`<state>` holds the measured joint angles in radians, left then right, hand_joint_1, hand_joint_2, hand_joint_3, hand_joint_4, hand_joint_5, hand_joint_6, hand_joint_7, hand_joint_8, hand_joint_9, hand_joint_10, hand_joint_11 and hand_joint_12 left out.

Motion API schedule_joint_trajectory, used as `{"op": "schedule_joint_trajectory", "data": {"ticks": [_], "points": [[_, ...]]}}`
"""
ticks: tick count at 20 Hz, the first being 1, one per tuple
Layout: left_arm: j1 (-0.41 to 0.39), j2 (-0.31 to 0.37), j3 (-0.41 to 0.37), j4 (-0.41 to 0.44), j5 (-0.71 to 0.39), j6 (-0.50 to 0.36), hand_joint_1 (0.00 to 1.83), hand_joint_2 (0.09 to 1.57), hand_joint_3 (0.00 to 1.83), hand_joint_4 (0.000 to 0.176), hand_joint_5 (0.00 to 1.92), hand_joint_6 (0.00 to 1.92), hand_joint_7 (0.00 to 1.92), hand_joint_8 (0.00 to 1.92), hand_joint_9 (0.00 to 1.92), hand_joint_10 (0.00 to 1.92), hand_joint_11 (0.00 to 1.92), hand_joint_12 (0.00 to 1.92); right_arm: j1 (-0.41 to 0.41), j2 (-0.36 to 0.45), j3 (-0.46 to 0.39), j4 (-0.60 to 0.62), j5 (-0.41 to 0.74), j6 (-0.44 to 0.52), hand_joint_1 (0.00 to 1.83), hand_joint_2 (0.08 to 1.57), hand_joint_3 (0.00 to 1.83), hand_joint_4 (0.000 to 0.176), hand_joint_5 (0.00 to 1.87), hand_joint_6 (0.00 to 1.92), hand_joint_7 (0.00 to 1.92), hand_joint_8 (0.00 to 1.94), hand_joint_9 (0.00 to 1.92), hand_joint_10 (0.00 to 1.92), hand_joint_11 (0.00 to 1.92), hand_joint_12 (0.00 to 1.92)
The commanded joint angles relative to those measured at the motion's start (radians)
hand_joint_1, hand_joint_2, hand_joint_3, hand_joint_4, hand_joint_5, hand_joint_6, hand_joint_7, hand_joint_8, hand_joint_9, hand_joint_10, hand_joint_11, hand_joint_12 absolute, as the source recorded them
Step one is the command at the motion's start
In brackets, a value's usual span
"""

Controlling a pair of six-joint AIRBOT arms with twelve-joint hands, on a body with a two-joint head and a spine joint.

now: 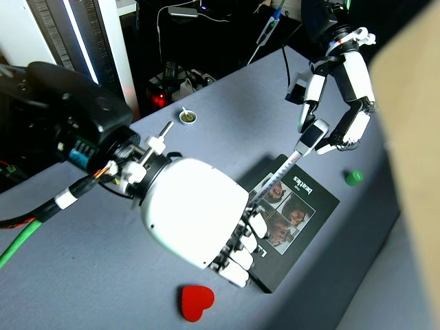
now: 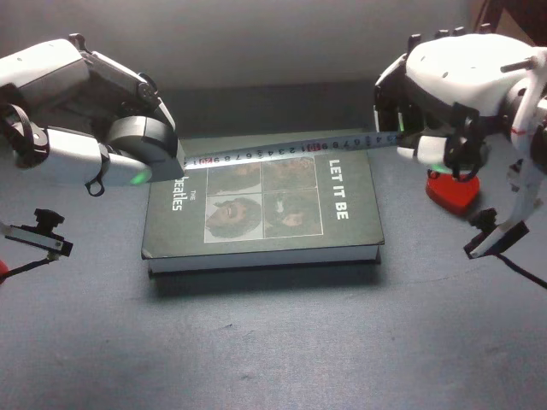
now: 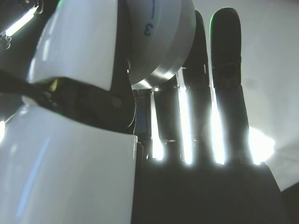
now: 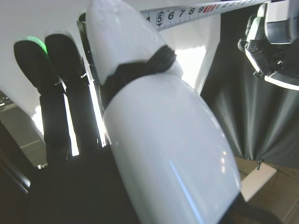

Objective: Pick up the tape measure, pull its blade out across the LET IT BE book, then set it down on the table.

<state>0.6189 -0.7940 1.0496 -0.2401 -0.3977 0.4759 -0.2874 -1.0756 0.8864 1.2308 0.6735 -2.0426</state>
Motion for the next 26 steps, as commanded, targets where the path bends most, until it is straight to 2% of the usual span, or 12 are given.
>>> {"op": "schedule_joint_trajectory", "data": {"ticks": [1, 11, 17, 26], "points": [[-0.009, 0.007, 0.005, -0.002, -0.109, 0.004, 1.38, 1.07, 0.0, 0.0, 0.97, 0.96, 1.22, 0.5, 0.94, 1.13, 0.73, 1.03, 0.0, 0.021, 0.018, -0.065, 0.091, -0.01, 1.35, 1.18, 0.0, 0.0, 0.77, 1.16, 0.92, 1.14, 0.76, 1.45, 0.63, 1.49], [-0.008, 0.006, 0.004, -0.002, -0.11, 0.004, 1.38, 1.07, 0.0, 0.0, 0.97, 0.96, 1.22, 0.5, 0.94, 1.13, 0.72, 1.03, -0.013, 0.077, 0.063, -0.084, 0.042, 0.001, 1.35, 1.18, 0.0, 0.0, 0.77, 1.16, 0.93, 1.14, 0.76, 1.45, 0.63, 1.49], [-0.007, 0.006, 0.003, 0.0, -0.11, 0.004, 1.38, 1.07, 0.0, 0.0, 0.97, 0.96, 1.22, 0.49, 0.94, 1.13, 0.72, 1.03, 0.006, 0.11, 0.074, -0.09, 0.022, 0.002, 1.35, 1.18, 0.0, 0.0, 0.75, 1.17, 0.94, 1.13, 0.75, 1.45, 0.62, 1.49], [-0.007, 0.006, 0.002, 0.005, -0.11, 0.004, 1.38, 1.07, 0.0, 0.0, 0.98, 0.95, 1.21, 0.5, 0.94, 1.12, 0.72, 1.03, -0.011, 0.113, 0.12, -0.098, 0.012, 0.019, 1.35, 1.18, 0.0, 0.0, 0.76, 1.16, 0.93, 1.15, 0.75, 1.46, 0.63, 1.49]]}}
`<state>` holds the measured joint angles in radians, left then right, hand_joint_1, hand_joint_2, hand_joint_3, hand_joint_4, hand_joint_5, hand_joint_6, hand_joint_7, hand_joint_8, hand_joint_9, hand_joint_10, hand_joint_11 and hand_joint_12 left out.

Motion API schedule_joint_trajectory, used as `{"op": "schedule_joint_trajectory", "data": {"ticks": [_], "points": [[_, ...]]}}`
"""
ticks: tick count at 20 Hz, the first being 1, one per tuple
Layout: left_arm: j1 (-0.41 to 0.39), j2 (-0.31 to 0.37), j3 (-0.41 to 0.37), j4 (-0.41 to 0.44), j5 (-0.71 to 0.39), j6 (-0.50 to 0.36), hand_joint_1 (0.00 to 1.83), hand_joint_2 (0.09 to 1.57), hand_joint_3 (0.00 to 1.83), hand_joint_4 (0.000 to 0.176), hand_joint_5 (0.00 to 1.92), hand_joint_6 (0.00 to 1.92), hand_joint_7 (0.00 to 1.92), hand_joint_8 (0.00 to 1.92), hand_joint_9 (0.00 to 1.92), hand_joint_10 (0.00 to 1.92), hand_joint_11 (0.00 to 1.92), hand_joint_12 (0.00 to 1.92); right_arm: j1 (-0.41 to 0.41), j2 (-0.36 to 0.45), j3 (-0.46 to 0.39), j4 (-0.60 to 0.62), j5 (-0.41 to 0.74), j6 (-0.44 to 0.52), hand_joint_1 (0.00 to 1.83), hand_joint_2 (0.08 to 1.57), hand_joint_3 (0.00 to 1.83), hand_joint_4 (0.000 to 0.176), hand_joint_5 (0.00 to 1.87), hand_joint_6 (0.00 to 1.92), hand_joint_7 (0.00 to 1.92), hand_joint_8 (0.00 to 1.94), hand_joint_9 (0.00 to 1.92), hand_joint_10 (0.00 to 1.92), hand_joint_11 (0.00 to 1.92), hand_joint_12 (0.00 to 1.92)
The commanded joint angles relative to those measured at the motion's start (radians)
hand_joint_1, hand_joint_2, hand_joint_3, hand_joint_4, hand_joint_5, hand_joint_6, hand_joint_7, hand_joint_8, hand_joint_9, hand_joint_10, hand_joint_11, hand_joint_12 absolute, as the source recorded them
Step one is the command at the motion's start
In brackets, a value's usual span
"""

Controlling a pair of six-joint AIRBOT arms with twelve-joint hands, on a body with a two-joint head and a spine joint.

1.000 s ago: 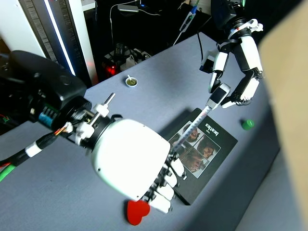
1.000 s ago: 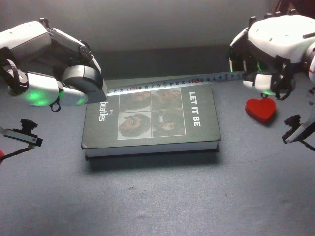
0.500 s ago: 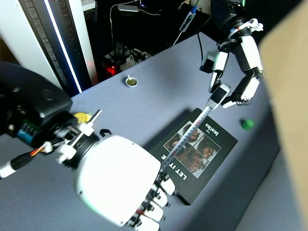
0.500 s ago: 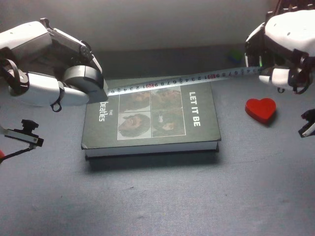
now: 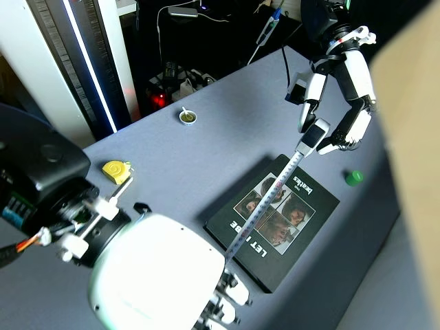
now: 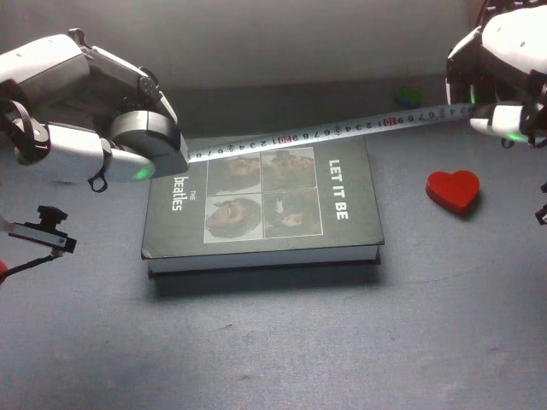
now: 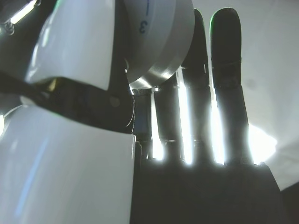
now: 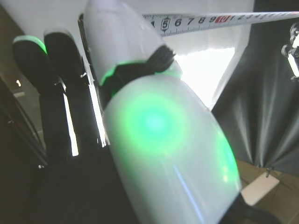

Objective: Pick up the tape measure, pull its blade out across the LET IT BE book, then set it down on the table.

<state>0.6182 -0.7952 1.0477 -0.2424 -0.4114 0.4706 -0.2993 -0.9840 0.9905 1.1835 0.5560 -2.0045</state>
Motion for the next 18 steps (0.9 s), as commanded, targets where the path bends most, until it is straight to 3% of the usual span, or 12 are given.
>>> {"op": "schedule_joint_trajectory", "data": {"ticks": [1, 15, 16, 18], "points": [[-0.006, 0.007, 0.005, 0.007, -0.096, 0.01, 1.38, 1.07, 0.0, 0.0, 0.99, 0.95, 1.21, 0.5, 0.94, 1.12, 0.72, 1.03, -0.001, 0.02, 0.013, -0.063, 0.132, -0.011, 1.35, 1.19, 0.0, 0.0, 0.74, 1.18, 0.93, 1.15, 0.74, 1.47, 0.61, 1.49], [-0.008, 0.007, 0.004, 0.009, -0.097, 0.01, 1.38, 1.07, 0.0, 0.0, 0.97, 0.96, 1.22, 0.5, 0.94, 1.13, 0.73, 1.03, -0.024, 0.005, -0.036, -0.089, 0.14, 0.002, 1.35, 1.2, 0.0, 0.0, 0.72, 1.19, 0.91, 1.19, 0.73, 1.49, 0.62, 1.51], [-0.008, 0.007, 0.003, 0.013, -0.096, 0.01, 1.38, 1.07, 0.0, 0.0, 0.97, 0.96, 1.22, 0.5, 0.94, 1.13, 0.72, 1.03, -0.029, 0.005, -0.037, -0.09, 0.14, 0.004, 1.23, 1.2, 0.0, 0.0, 0.73, 1.22, 0.92, 1.23, 0.75, 1.22, 0.62, 1.49], [-0.008, 0.007, 0.002, 0.013, -0.096, 0.009, 1.38, 1.07, 0.0, 0.0, 0.97, 0.96, 1.22, 0.5, 0.94, 1.13, 0.72, 1.03, -0.032, 0.005, -0.037, -0.09, 0.14, 0.005, 1.18, 1.22, 0.0, 0.0, 0.69, 1.31, 0.89, 1.25, 0.73, 1.0, 0.56, 1.42]]}}
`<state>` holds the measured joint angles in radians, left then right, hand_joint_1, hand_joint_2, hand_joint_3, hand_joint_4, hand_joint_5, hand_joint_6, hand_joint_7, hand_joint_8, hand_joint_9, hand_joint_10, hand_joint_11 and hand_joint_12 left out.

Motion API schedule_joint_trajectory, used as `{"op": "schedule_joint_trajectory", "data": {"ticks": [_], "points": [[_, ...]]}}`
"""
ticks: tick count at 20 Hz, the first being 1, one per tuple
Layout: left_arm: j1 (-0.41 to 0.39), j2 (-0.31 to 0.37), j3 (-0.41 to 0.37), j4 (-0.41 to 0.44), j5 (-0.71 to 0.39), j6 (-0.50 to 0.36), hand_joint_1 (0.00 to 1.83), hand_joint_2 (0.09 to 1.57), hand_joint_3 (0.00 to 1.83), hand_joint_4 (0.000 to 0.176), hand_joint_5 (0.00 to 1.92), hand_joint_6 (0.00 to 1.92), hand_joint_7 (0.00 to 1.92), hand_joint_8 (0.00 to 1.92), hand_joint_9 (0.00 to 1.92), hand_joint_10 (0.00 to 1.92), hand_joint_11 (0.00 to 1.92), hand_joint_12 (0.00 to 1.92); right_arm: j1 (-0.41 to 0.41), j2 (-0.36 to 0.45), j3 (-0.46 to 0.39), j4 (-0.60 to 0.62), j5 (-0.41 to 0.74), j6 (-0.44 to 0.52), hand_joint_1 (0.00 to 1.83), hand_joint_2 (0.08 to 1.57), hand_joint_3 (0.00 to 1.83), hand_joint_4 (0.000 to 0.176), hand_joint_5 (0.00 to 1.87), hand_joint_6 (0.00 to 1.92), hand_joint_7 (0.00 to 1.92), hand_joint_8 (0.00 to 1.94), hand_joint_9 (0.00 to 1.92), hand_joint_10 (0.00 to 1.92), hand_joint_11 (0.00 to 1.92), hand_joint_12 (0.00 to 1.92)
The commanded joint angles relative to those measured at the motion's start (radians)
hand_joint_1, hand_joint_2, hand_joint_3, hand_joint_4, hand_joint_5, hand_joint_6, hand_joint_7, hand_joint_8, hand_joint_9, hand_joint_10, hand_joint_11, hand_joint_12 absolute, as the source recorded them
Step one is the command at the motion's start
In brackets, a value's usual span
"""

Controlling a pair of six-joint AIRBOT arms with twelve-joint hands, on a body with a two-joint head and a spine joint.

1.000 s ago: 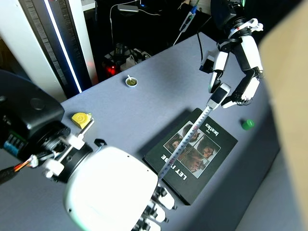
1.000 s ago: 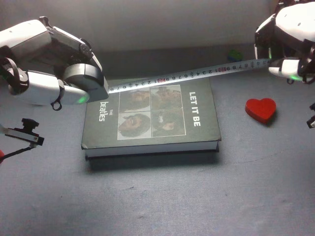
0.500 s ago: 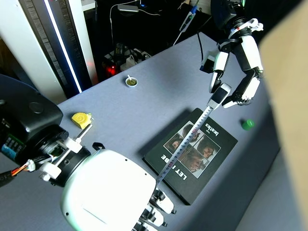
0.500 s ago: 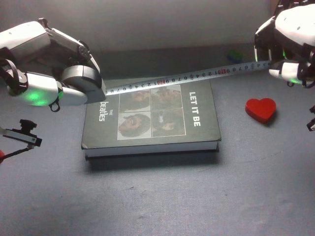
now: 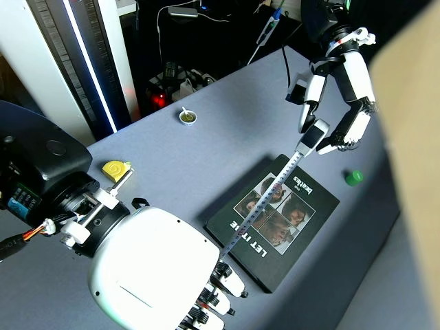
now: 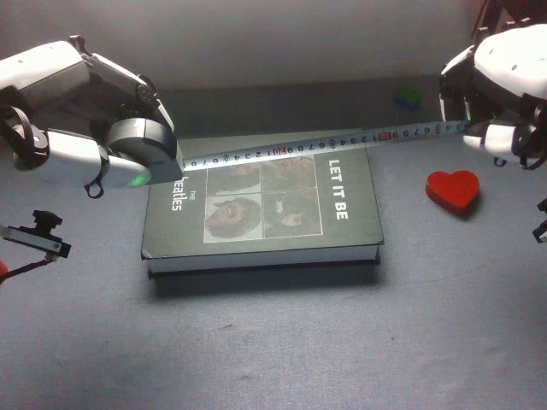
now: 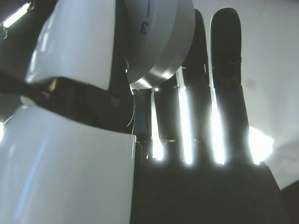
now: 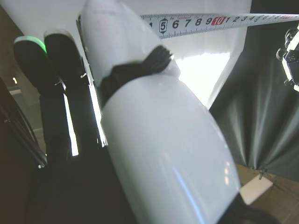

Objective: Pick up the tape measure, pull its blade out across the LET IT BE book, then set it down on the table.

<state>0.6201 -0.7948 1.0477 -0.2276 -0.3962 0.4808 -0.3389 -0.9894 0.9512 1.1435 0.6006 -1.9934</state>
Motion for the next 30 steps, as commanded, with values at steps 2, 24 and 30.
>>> {"op": "schedule_joint_trajectory", "data": {"ticks": [2, 24, 30], "points": [[-0.011, 0.007, 0.001, 0.005, -0.112, -0.001, 1.38, 1.07, 0.0, 0.0, 0.97, 0.96, 1.22, 0.5, 0.94, 1.13, 0.72, 1.03, 0.006, 0.009, 0.001, -0.051, 0.094, -0.004, 0.99, 1.22, 0.0, 0.0, 0.62, 0.73, 0.75, 0.7, 0.66, 0.72, 0.42, 1.33], [0.045, -0.028, 0.119, 0.148, -0.087, -0.132, 1.38, 1.07, 0.0, 0.0, 0.98, 0.96, 1.22, 0.49, 0.94, 1.12, 0.74, 1.02, 0.033, 0.116, -0.226, -0.103, 0.093, 0.084, 0.05, 1.03, 0.0, 0.0, 0.18, 0.0, 0.18, 0.0, 0.18, 0.0, 0.0, 0.7], [0.052, -0.083, 0.219, 0.175, -0.1, -0.19, 1.38, 1.07, 0.0, 0.0, 0.97, 0.97, 1.23, 0.48, 0.93, 1.14, 0.74, 1.02, -0.028, 0.105, -0.282, -0.116, 0.136, 0.159, 0.01, 1.04, 0.0, 0.0, 0.19, 0.0, 0.19, 0.0, 0.18, 0.0, 0.0, 0.72]]}}
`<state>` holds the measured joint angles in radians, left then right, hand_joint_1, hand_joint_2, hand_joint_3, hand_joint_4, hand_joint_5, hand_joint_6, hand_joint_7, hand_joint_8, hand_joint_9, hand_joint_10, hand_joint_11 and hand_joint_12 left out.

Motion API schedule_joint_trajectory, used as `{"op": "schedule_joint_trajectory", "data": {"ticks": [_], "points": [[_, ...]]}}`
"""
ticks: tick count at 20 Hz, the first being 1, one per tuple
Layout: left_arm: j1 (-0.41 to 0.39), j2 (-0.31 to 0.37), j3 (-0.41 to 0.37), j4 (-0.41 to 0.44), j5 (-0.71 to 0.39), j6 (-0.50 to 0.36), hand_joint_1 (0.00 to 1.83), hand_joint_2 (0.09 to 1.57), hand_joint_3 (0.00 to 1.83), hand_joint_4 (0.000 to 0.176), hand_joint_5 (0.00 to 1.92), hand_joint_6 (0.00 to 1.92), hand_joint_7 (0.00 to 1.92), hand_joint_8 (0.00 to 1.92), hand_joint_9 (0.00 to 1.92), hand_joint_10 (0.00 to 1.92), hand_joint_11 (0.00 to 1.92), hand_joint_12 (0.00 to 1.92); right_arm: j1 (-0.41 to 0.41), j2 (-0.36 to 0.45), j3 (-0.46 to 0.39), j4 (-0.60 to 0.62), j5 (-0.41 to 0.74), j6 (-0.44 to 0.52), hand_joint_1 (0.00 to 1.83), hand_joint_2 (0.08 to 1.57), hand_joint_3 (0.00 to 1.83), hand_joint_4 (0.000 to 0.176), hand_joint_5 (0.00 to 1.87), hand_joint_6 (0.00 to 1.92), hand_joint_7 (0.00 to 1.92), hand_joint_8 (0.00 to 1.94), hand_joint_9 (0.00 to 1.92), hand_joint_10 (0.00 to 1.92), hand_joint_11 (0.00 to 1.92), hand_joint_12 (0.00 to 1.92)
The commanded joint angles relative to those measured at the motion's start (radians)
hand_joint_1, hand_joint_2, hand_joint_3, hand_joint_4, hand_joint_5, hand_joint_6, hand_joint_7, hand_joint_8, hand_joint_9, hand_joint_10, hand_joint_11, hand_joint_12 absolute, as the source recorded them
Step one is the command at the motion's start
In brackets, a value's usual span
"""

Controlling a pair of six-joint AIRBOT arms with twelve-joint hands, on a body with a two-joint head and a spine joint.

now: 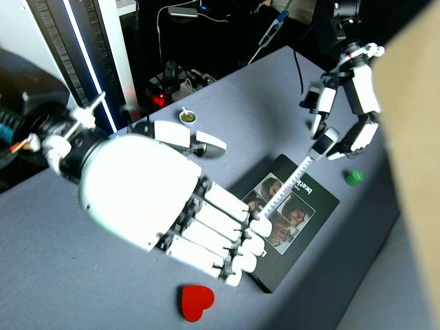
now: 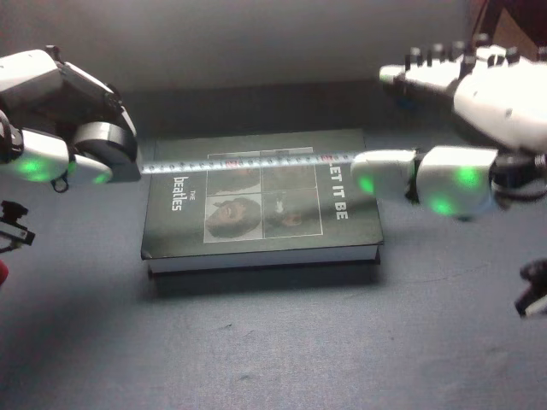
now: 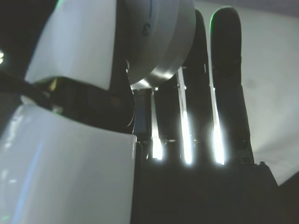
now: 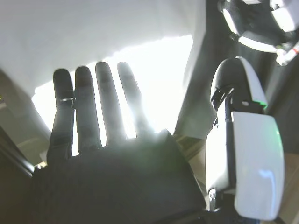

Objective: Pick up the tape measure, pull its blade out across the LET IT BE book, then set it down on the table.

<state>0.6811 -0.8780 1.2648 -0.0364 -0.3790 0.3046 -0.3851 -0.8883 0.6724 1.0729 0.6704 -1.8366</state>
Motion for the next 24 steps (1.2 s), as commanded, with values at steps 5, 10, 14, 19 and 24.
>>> {"op": "schedule_joint_trajectory", "data": {"ticks": [5, 10, 14, 19, 24], "points": [[0.029, -0.017, 0.046, -0.016, -0.132, -0.049, 1.38, 1.07, 0.0, 0.0, 0.98, 0.95, 1.22, 0.49, 0.94, 1.12, 0.75, 1.03, -0.05, -0.012, -0.01, -0.187, 0.13, 0.087, 0.01, 1.04, 0.0, 0.0, 0.19, 0.0, 0.2, 0.0, 0.19, 0.0, 0.0, 0.74], [0.061, -0.027, 0.076, 0.045, -0.147, -0.123, 1.38, 1.07, 0.0, 0.0, 0.98, 0.95, 1.22, 0.5, 0.94, 1.12, 0.75, 1.03, -0.053, -0.007, -0.02, -0.151, 0.14, 0.088, 0.01, 1.05, 0.0, 0.0, 0.2, 0.0, 0.22, 0.01, 0.2, 0.01, 0.0, 0.76], [0.071, -0.032, 0.09, 0.069, -0.154, -0.15, 1.38, 1.07, 0.0, 0.0, 0.98, 0.96, 1.22, 0.5, 0.94, 1.13, 0.75, 1.03, -0.055, 0.021, -0.05, -0.121, 0.103, 0.084, 0.0, 1.05, 0.0, 0.0, 0.2, 0.0, 0.22, 0.0, 0.2, 0.0, 0.0, 0.77], [0.102, -0.039, 0.094, 0.025, -0.172, -0.15, 1.38, 1.07, 0.0, 0.0, 0.97, 0.97, 1.23, 0.48, 0.93, 1.13, 0.76, 1.03, -0.122, 0.042, -0.075, -0.294, 0.082, 0.158, 0.0, 1.06, 0.01, 0.0, 0.21, 0.0, 0.22, 0.0, 0.21, 0.0, 0.0, 0.77], [0.144, -0.05, 0.117, 0.019, -0.2, -0.176, 1.38, 1.07, 0.0, 0.0, 0.98, 0.97, 1.23, 0.48, 0.93, 1.13, 0.74, 1.03, -0.139, 0.047, -0.075, -0.353, 0.06, 0.206, 0.0, 1.06, 0.01, 0.0, 0.22, 0.01, 0.22, 0.0, 0.21, 0.0, 0.0, 0.77]]}}
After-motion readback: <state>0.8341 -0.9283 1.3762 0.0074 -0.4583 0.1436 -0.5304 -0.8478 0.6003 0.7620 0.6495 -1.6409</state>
